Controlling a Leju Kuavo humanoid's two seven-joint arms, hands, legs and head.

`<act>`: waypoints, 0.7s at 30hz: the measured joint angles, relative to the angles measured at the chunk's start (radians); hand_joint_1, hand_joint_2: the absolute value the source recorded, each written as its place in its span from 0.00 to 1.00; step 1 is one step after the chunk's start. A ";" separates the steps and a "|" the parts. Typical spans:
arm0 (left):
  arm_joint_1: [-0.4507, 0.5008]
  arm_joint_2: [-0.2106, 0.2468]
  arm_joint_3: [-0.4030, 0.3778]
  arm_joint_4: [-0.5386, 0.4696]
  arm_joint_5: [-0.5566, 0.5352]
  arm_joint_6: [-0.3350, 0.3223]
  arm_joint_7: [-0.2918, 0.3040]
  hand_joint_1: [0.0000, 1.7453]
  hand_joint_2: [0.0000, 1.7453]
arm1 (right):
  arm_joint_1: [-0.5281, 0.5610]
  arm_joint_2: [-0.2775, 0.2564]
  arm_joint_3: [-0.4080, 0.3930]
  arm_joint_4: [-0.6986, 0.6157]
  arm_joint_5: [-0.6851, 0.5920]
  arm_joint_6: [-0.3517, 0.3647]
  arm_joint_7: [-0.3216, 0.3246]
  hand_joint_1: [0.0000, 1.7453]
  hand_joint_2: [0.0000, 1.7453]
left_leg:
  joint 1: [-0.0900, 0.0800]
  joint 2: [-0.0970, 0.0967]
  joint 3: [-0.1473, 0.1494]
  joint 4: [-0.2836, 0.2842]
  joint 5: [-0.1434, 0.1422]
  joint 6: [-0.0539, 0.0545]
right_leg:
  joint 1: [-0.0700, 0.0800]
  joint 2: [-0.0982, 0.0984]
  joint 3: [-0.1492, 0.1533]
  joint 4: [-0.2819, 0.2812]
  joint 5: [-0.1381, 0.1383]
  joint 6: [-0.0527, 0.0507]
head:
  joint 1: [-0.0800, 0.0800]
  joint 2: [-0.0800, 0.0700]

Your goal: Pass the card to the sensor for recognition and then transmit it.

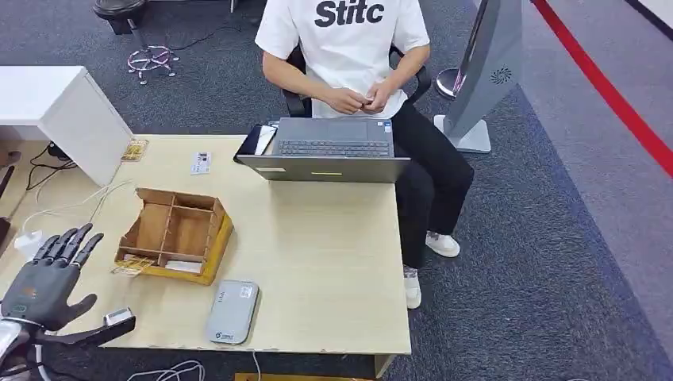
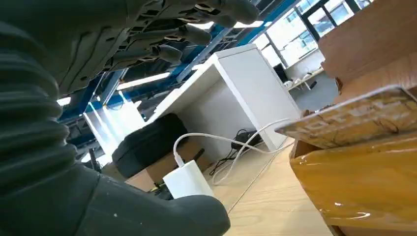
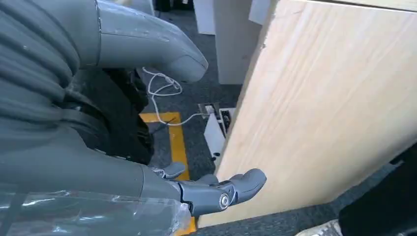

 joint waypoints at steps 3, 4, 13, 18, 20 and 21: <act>-0.019 -0.018 -0.002 0.023 -0.036 0.012 0.029 0.00 1.00 | -0.001 0.000 0.003 0.000 0.002 -0.013 0.001 0.00 1.00 | 0.000 0.000 0.000 0.000 0.000 0.000 | 0.000 0.000 0.000 0.000 0.000 0.000 | 0.001 0.000; -0.024 -0.025 -0.005 0.028 -0.048 0.012 0.034 0.00 1.00 | -0.001 0.000 0.006 -0.001 0.007 -0.021 0.001 0.00 1.00 | 0.000 0.000 0.000 0.000 0.000 0.000 | 0.000 0.000 0.000 0.000 0.000 0.000 | 0.001 0.000; -0.051 -0.072 -0.034 0.036 -0.074 0.002 0.066 0.00 1.00 | -0.002 0.000 0.020 -0.007 0.017 -0.033 0.004 0.00 1.00 | 0.000 0.000 0.000 0.000 0.000 0.000 | 0.000 0.001 0.000 0.000 0.000 0.000 | 0.001 0.000; -0.068 -0.092 -0.051 0.036 -0.079 -0.005 0.072 0.00 1.00 | -0.003 0.000 0.022 -0.007 0.017 -0.032 0.004 0.00 1.00 | 0.000 0.000 0.000 0.000 0.000 0.000 | 0.000 0.001 0.000 0.000 0.000 0.000 | 0.001 0.000; -0.068 -0.096 -0.054 0.035 -0.079 -0.008 0.073 0.00 1.00 | -0.002 0.000 0.022 -0.007 0.017 -0.032 0.003 0.00 1.00 | 0.000 0.001 0.001 0.000 0.000 0.000 | 0.000 0.001 0.000 0.000 0.000 0.000 | 0.001 0.000; -0.068 -0.100 -0.056 0.034 -0.079 -0.008 0.074 0.00 1.00 | -0.002 0.000 0.022 -0.008 0.017 -0.032 0.004 0.00 1.00 | 0.000 0.001 0.001 0.000 0.000 0.000 | 0.000 0.001 0.000 0.000 0.000 0.000 | 0.001 0.000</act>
